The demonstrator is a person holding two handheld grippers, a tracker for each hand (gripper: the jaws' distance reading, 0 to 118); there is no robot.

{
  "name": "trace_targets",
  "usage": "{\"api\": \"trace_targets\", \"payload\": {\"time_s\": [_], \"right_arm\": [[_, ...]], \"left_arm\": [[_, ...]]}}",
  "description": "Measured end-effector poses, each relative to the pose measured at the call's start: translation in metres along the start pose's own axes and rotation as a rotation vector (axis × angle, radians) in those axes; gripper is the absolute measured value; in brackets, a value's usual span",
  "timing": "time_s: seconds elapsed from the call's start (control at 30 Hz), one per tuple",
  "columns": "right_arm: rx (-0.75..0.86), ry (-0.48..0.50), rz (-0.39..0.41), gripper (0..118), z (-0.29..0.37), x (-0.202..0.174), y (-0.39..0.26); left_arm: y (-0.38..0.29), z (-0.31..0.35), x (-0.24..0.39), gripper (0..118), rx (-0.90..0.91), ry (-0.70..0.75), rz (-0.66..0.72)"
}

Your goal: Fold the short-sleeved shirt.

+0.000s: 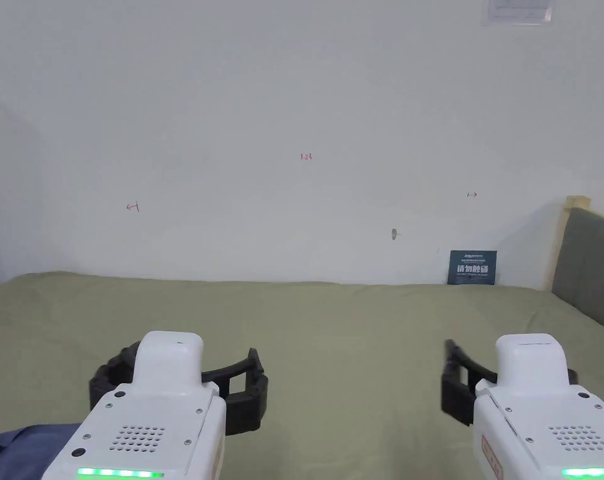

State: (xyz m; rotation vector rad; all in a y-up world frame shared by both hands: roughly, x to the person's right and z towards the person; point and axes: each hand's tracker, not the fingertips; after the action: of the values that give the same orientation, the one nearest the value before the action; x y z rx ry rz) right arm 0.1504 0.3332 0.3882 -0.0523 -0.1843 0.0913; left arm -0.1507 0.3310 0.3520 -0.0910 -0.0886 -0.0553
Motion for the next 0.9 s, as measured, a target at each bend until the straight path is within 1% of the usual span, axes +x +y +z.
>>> {"api": "trace_targets", "payload": {"time_s": [0.03,0.07,0.1,0.13,0.17,0.23,0.33,0.6,0.77,0.87,0.9], "right_arm": [[-0.003,-0.001,-0.007,22,-0.001,0.000,0.000],[-0.009,-0.010,-0.028,10,-0.002,0.002,-0.001],[-0.019,0.004,-0.057,10,-0.003,0.005,-0.001],[-0.033,0.026,-0.082,6,-0.003,0.007,-0.001],[-0.047,0.036,-0.089,0,-0.004,0.009,-0.001],[-0.043,0.036,-0.097,0,0.000,0.009,-0.002],[-0.041,0.024,-0.049,0,0.003,0.005,-0.003],[-0.049,0.018,-0.042,0,0.010,-0.002,0.001],[-0.073,0.039,-0.047,0,-0.006,-0.009,-0.005],[-0.084,0.105,-0.054,0,-0.015,-0.032,-0.006],[-0.089,0.153,-0.058,0,-0.017,-0.045,-0.004]], "left_arm": [[-0.001,0.000,0.001,84,0.004,0.001,-0.010],[-0.001,0.000,0.005,39,0.007,0.007,-0.027],[-0.002,-0.001,0.009,2,0.006,0.007,-0.024],[-0.002,-0.002,0.007,2,0.007,0.008,-0.021],[-0.002,-0.004,0.004,2,-0.030,-0.047,-0.003],[-0.003,-0.004,0.002,2,-0.028,-0.036,0.000],[-0.005,-0.004,0.004,2,-0.031,-0.038,-0.001],[-0.006,-0.005,0.003,2,-0.044,-0.061,0.015],[-0.006,-0.006,-0.022,2,-0.066,-0.003,0.026],[-0.007,0.002,-0.055,2,-0.071,0.083,0.042],[-0.007,0.006,-0.068,2,-0.073,0.118,0.047]]}}
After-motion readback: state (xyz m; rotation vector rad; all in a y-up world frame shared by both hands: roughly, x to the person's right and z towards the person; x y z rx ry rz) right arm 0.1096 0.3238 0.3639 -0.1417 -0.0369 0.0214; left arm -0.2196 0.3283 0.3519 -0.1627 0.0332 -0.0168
